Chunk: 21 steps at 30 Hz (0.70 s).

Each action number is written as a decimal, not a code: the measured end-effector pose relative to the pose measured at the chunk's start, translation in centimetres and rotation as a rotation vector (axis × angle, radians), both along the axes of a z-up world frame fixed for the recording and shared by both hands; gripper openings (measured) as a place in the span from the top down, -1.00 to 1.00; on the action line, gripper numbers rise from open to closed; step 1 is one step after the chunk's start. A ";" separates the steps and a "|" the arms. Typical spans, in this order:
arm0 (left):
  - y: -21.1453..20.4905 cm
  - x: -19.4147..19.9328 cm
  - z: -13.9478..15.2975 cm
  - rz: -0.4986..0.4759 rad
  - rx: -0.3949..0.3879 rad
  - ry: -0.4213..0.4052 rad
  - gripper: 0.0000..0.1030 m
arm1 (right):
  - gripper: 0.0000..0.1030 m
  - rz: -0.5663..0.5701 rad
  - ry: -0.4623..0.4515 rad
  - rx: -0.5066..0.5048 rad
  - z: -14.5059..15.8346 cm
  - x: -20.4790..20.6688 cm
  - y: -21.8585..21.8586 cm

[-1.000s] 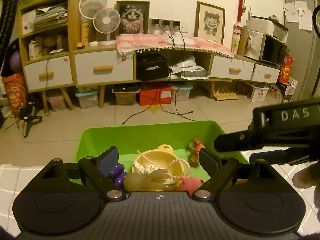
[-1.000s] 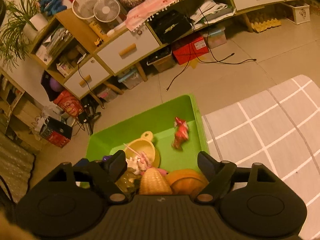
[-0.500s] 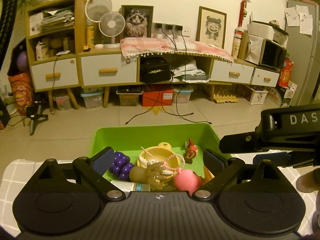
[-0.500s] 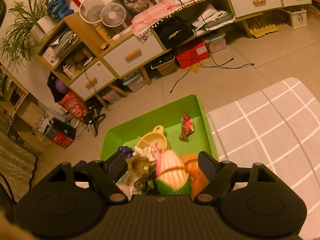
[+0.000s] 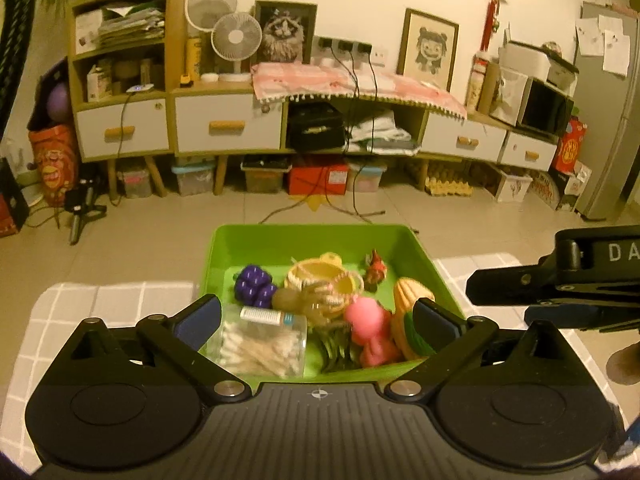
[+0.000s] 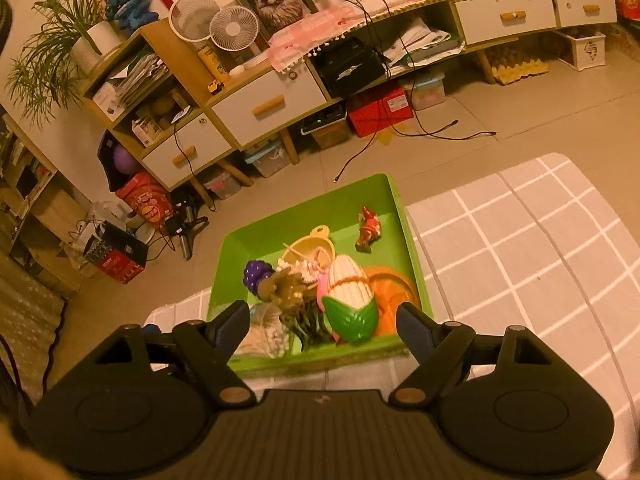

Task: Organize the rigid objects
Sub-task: 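Withdraw both tools from the bin toward the pink block and last octopus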

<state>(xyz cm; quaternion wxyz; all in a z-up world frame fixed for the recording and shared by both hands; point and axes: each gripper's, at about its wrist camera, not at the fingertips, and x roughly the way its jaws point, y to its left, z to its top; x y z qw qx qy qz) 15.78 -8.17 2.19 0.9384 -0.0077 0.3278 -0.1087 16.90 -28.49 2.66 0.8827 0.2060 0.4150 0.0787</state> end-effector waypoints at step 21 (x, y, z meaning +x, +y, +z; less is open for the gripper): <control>3.2 -5.2 -2.1 0.024 -0.029 0.107 -0.96 | -0.39 0.053 0.035 -0.089 -2.4 -6.2 1.1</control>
